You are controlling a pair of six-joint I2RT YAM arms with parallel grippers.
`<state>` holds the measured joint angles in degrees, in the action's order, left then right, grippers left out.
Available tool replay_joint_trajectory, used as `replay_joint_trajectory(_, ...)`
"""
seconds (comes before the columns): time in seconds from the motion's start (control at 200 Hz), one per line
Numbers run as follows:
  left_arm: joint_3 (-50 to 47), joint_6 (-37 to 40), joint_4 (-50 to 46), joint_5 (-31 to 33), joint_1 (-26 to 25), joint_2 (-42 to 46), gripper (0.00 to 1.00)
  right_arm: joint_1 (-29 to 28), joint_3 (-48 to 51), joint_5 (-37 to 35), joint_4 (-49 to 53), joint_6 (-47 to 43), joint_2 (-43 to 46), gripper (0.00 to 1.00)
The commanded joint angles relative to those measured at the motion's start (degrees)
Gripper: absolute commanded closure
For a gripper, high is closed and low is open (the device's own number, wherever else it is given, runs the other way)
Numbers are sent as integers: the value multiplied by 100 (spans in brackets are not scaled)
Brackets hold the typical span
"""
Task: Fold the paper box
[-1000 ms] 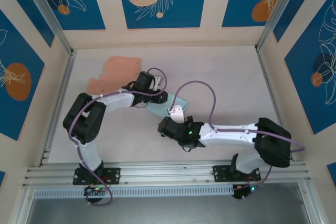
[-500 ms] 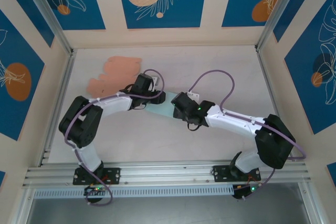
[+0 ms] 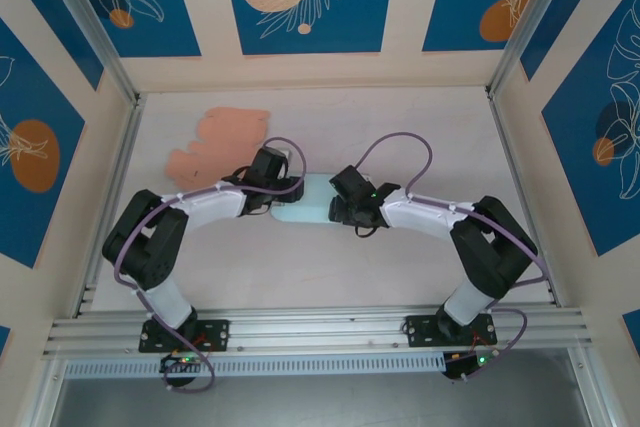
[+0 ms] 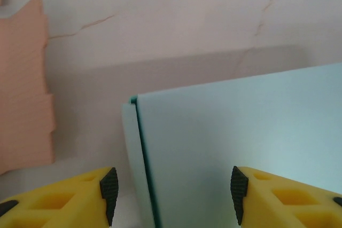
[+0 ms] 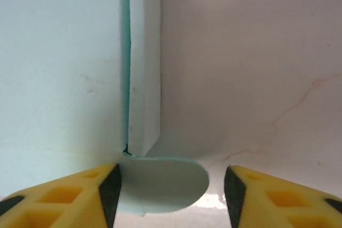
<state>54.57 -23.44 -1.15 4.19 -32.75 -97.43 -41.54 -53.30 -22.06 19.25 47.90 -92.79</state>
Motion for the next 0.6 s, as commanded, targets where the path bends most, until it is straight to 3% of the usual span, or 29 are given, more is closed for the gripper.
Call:
replay_joint_trajectory(0.0, -137, 95, -350, 445, 1, 135, 41, 50, -102, 303, 15, -190, -213, 47)
replay_joint_trajectory(0.265, -55, 81, -440, 127, 47, -351, 51, -20, -288, 219, 237, -458, -364, 46)
replay_joint_trajectory(0.43, 181, 225, -673, 122, 136, -526, 55, -302, -746, -548, 855, -1024, -95, 35)
replay_joint_trajectory(0.595, 368, 406, -717, -172, 241, -800, 56, -901, -698, -1394, 569, -2062, 210, 26)
